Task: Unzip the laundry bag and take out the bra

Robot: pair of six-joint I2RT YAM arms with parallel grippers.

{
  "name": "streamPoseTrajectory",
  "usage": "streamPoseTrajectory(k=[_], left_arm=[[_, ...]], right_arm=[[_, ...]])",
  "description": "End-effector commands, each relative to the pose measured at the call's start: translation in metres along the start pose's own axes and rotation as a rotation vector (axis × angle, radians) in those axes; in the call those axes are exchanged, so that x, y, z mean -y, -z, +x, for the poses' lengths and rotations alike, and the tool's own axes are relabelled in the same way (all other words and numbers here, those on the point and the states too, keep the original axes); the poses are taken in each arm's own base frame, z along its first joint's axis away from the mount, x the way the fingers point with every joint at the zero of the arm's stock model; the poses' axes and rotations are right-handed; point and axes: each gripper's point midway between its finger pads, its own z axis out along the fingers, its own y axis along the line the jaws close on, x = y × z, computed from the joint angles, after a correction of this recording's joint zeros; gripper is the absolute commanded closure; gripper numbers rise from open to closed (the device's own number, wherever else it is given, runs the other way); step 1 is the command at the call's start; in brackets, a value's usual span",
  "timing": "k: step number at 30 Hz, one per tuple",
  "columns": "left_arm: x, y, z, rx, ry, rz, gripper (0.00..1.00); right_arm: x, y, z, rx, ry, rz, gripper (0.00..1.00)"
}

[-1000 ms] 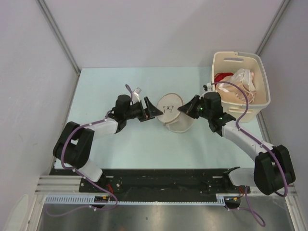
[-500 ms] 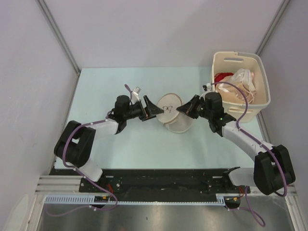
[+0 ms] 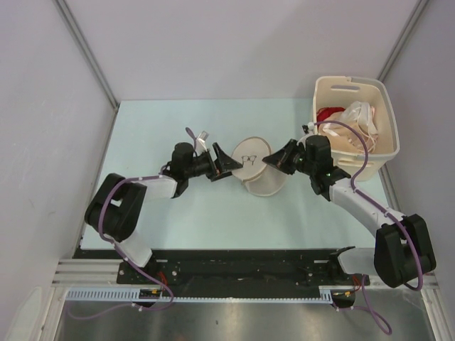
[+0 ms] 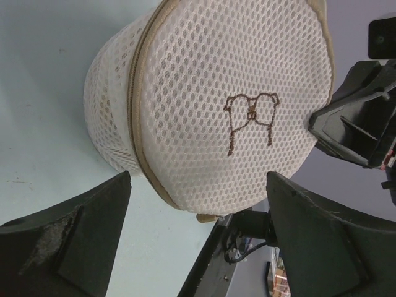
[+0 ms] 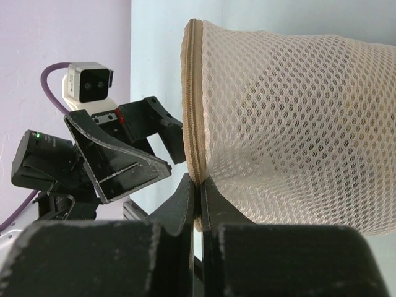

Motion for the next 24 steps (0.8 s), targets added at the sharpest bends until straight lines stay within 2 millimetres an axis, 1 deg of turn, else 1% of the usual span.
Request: streamPoseTrajectory(k=[1, 2, 3, 6, 7, 10, 13, 15, 18, 19, 21, 22, 23, 24], left_arm=[[0.022, -0.001, -0.013, 0.027, -0.007, 0.093, 0.1], [0.026, -0.002, -0.014, 0.029, -0.015, 0.113, 0.15], [0.028, -0.002, -0.015, 0.028, -0.015, 0.121, 0.16], [0.028, -0.005, -0.012, 0.017, -0.005, 0.13, 0.16], [0.026, -0.006, -0.011, 0.014, 0.002, 0.126, 0.15], [0.018, -0.008, -0.007, 0.006, 0.011, 0.112, 0.06], [0.014, -0.009, -0.004, 0.006, 0.031, 0.111, 0.03], [0.013, -0.01, -0.004, 0.005, 0.049, 0.115, 0.04], [0.018, -0.011, -0.007, 0.015, 0.057, 0.149, 0.16], [0.022, -0.011, -0.008, 0.02, 0.053, 0.162, 0.32], [0.027, -0.009, -0.011, 0.029, 0.041, 0.168, 0.52], [0.027, -0.008, -0.013, 0.037, 0.044, 0.153, 0.73], [0.027, -0.007, -0.014, 0.038, 0.043, 0.141, 0.83], [0.034, -0.005, -0.018, 0.046, 0.009, 0.138, 0.93]], right_arm=[[-0.012, 0.001, -0.003, 0.003, 0.007, -0.057, 1.0], [-0.01, -0.001, -0.003, 0.001, 0.005, -0.055, 1.0], [-0.01, -0.001, -0.003, 0.002, 0.005, -0.059, 1.0], [-0.012, -0.002, -0.001, -0.006, -0.001, -0.071, 1.0], [-0.012, -0.003, 0.0, -0.011, -0.005, -0.07, 1.0], [-0.013, -0.003, -0.001, -0.011, -0.012, -0.076, 1.0], [-0.015, -0.004, -0.001, -0.013, -0.024, -0.085, 1.0], [-0.017, -0.004, -0.002, -0.01, -0.027, -0.095, 1.0], [-0.015, -0.006, 0.0, -0.017, -0.03, -0.089, 1.0], [-0.013, -0.006, 0.0, -0.017, -0.031, -0.084, 1.0], [-0.01, -0.006, 0.0, -0.016, -0.03, -0.072, 1.0], [-0.008, -0.007, 0.0, -0.016, -0.031, -0.065, 1.0], [-0.008, -0.006, -0.001, -0.013, -0.029, -0.06, 1.0], [-0.009, -0.005, -0.003, -0.004, -0.027, -0.055, 1.0]])
